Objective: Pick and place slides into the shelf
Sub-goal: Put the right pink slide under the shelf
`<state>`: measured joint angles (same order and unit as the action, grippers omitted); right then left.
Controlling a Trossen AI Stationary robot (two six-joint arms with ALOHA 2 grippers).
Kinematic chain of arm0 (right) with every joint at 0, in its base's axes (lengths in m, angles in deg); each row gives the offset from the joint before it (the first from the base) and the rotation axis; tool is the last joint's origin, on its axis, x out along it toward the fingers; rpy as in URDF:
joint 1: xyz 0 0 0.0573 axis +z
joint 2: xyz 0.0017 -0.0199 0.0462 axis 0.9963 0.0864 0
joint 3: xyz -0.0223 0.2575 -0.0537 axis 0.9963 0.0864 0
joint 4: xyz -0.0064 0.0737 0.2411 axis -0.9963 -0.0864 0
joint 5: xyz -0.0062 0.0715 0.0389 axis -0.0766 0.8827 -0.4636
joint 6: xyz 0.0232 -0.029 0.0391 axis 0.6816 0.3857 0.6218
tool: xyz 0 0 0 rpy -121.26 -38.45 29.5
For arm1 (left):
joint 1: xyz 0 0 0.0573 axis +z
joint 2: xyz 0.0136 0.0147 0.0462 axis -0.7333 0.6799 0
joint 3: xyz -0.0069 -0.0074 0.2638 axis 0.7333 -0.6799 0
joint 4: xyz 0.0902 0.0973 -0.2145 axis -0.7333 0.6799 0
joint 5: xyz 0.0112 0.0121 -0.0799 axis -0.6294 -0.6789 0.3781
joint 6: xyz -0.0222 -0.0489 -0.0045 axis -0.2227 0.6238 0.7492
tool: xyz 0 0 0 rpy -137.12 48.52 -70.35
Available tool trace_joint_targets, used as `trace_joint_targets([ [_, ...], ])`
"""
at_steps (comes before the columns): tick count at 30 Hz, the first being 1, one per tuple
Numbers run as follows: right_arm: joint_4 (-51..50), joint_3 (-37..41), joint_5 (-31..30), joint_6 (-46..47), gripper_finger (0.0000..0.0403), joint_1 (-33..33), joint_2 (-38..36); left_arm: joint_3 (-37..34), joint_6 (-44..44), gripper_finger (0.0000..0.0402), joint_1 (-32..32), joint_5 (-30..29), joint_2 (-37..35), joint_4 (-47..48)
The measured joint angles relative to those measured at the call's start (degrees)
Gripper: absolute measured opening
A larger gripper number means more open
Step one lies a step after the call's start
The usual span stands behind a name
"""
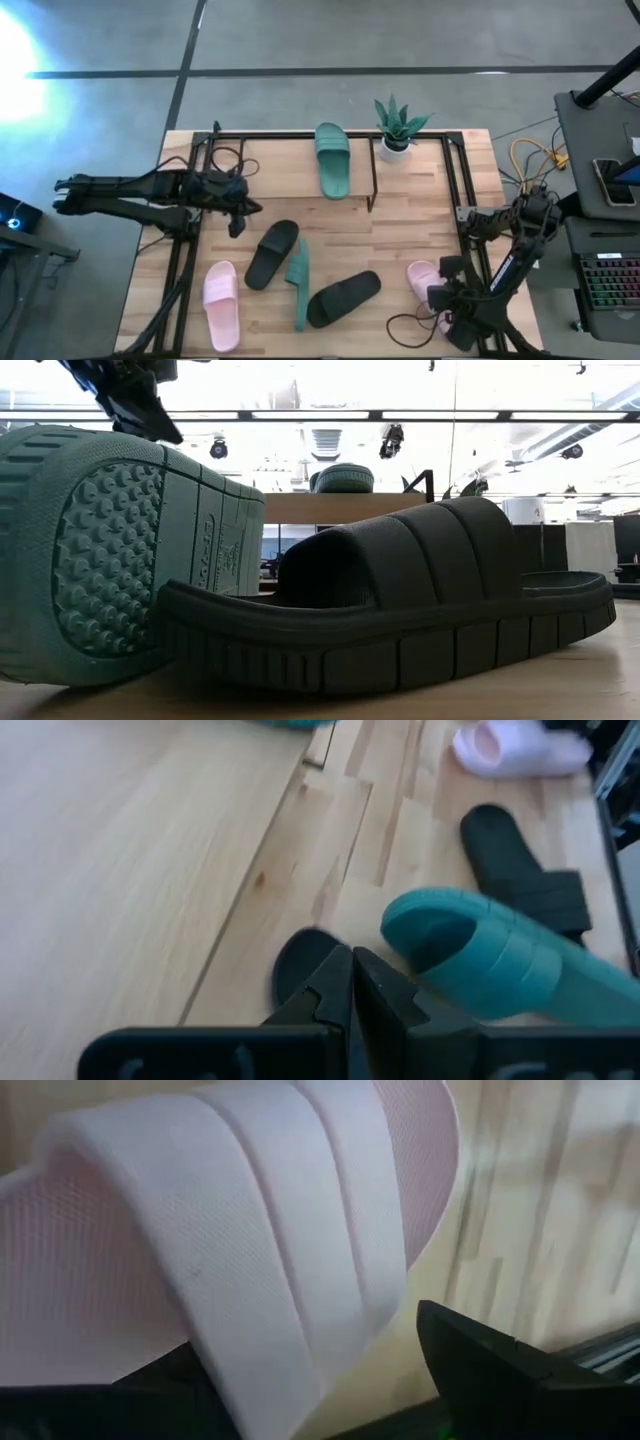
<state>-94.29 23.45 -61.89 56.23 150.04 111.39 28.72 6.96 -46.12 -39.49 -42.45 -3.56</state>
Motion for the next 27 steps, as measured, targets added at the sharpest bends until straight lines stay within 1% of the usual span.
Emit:
trace_joint_targets([
  [3,4.1,1.4,-0.2,-2.6,0.0231,-1.3,-0.1,0.0,0.0,0.0,0.0,0.0,-0.4,-2.3],
  [6,7.1,2.6,-0.6,-5.7,0.0199,-2.4,-0.3,0.0,0.0,0.0,0.0,0.0,-1.2,-3.5],
  [11,8.9,3.5,-2.4,-7.4,0.0129,-3.9,-0.3,0.0,0.1,0.0,0.0,-0.3,-2.2,-3.7],
  [15,9.2,4.1,-7.9,-7.7,0.007,-4.7,0.0,0.0,0.1,0.0,0.0,-1.5,-2.3,-3.7],
  [18,8.3,3.1,-8.3,-9.4,0.0026,-6.2,0.0,0.0,0.1,0.0,0.0,-1.5,-1.8,-3.6],
  [20,7.9,1.7,-9.6,-11.4,0.0015,-7.6,0.0,0.0,0.1,0.0,0.0,-1.5,-1.3,-3.6],
  [24,6.4,-2.7,-14.7,-16.6,0.0013,-11.0,-0.1,0.0,0.1,0.0,0.0,-1.5,-0.3,-3.7],
  [27,3.5,-7.6,-19.1,-17.8,0.0012,-13.7,-0.5,0.0,0.1,0.0,0.0,-1.5,0.2,-3.6],
])
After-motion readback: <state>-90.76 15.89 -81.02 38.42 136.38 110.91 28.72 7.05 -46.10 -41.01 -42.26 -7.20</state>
